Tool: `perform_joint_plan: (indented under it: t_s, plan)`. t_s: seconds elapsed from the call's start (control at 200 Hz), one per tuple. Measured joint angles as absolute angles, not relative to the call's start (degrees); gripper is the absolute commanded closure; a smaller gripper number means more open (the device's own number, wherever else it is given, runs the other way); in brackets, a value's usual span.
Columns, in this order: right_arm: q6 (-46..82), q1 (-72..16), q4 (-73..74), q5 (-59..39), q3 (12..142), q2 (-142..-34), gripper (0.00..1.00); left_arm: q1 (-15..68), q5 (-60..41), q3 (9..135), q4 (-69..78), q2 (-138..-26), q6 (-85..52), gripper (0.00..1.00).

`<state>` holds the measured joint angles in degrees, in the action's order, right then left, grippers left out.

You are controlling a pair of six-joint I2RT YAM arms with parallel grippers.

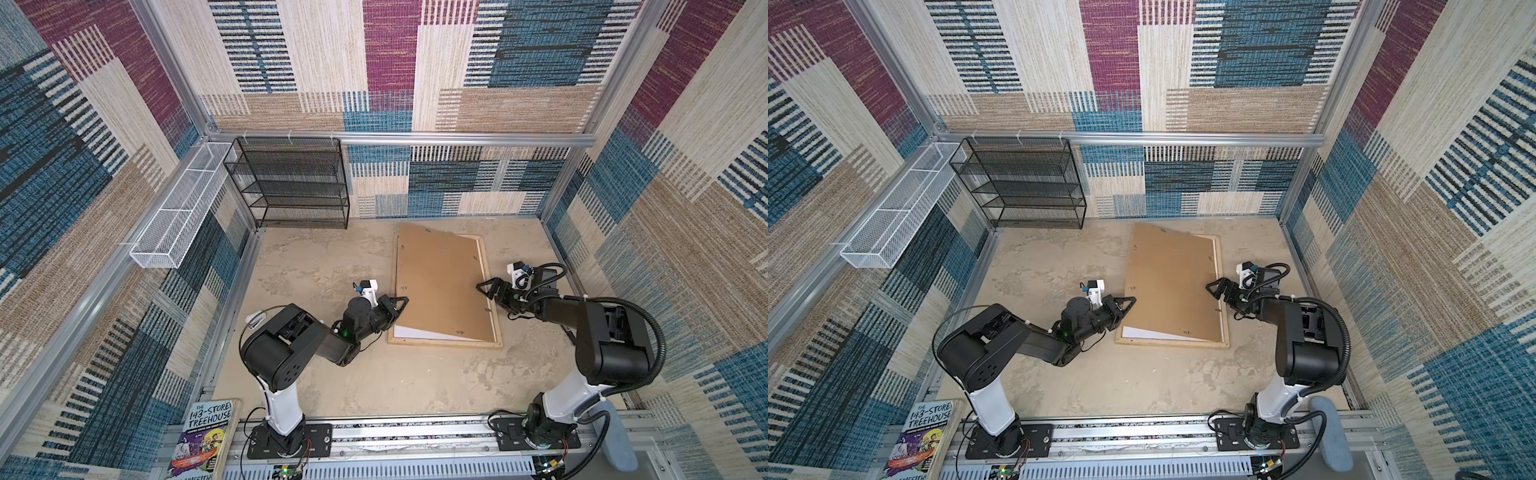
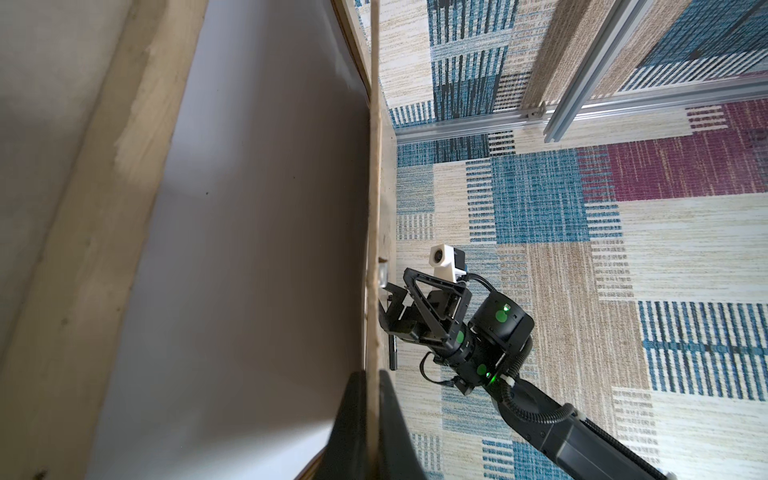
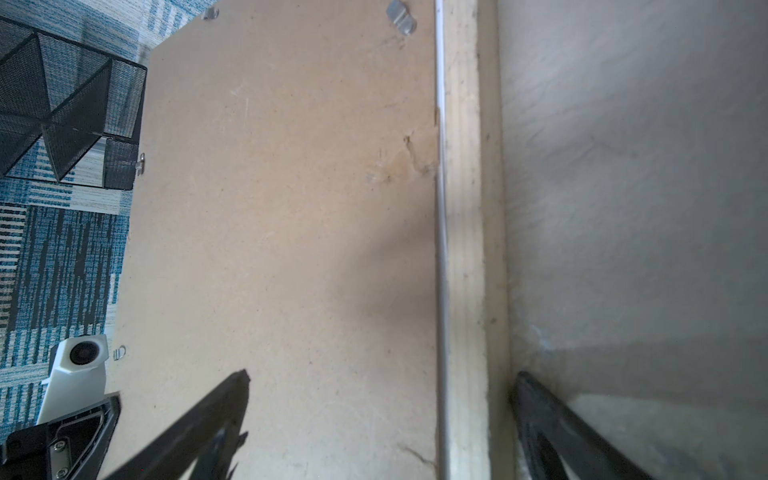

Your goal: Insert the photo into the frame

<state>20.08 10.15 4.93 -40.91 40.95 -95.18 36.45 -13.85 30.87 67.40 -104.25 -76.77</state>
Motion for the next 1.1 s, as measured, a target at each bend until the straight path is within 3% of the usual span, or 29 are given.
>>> perform_joint_plan:
  t_s: [0.386, 0.526, 0.751, 1.097]
  plan:
    - [20.1, 10.2, 5.5, -40.8, 40.8, -95.2, 0.00, 36.9, -14.0, 33.0, 68.3, -106.9, -76.8, 1.00]
    - [20.1, 10.2, 6.0, -40.3, 40.8, -95.2, 0.00, 36.9, -14.3, 34.6, 68.3, -108.2, -77.0, 0.91]
    - [20.1, 10.3, 6.1, -40.2, 40.8, -95.2, 0.00, 36.9, -14.6, 34.6, 68.9, -108.3, -77.8, 0.69]
    - [20.1, 10.2, 6.1, -40.4, 40.9, -95.4, 0.00, 36.9, -15.3, 34.6, 68.0, -106.8, -77.8, 0.65]
